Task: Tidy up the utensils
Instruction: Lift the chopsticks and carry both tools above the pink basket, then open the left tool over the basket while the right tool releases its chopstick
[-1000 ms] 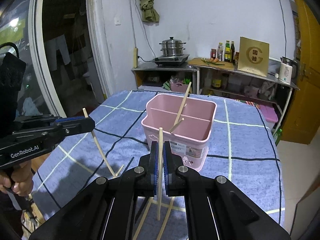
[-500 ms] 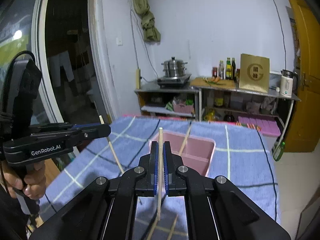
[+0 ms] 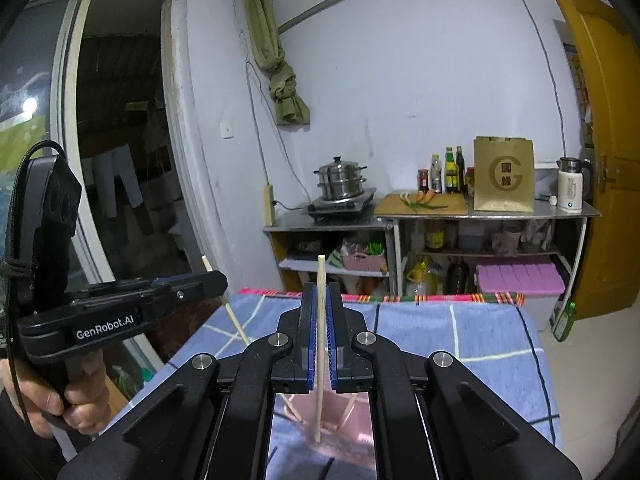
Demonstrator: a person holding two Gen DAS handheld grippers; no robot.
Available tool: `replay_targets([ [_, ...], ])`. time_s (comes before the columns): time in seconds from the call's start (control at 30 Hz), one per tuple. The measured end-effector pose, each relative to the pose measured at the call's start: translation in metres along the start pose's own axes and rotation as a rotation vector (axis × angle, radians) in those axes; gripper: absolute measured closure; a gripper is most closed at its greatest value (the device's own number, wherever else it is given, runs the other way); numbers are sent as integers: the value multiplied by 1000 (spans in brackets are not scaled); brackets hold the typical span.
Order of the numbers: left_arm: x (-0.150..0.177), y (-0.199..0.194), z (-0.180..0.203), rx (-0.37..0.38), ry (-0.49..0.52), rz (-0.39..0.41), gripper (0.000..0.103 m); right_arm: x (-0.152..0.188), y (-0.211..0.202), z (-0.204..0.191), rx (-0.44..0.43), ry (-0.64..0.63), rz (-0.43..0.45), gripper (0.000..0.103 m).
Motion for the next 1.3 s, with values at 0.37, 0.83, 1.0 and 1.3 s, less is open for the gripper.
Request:
replay_targets([
  [0.37,19,51,-18,-14,-12,-34,98,26,38,8,12,19,-37,99],
  [0.83,55,82,-32,-34,-5,-93,98,46,41,9,39,7,-49,99],
  [1.0,61,79,-29,-21,-2,-94,98,54,32,4,46,-16,-43,99],
  [1.3,75,85,-30,-33,-1,-133,98,77,47,6,20,3,-131,98],
])
Point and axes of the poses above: each gripper's, at about its wrist camera, not at the fingertips, and y roughly the way its jaws point, z to its right, x to its underside, the point moved 4 cm from there along y, roughly the way its jaws point, and after that the axes turned 9 degrees about -y, right-handed, at the moved point
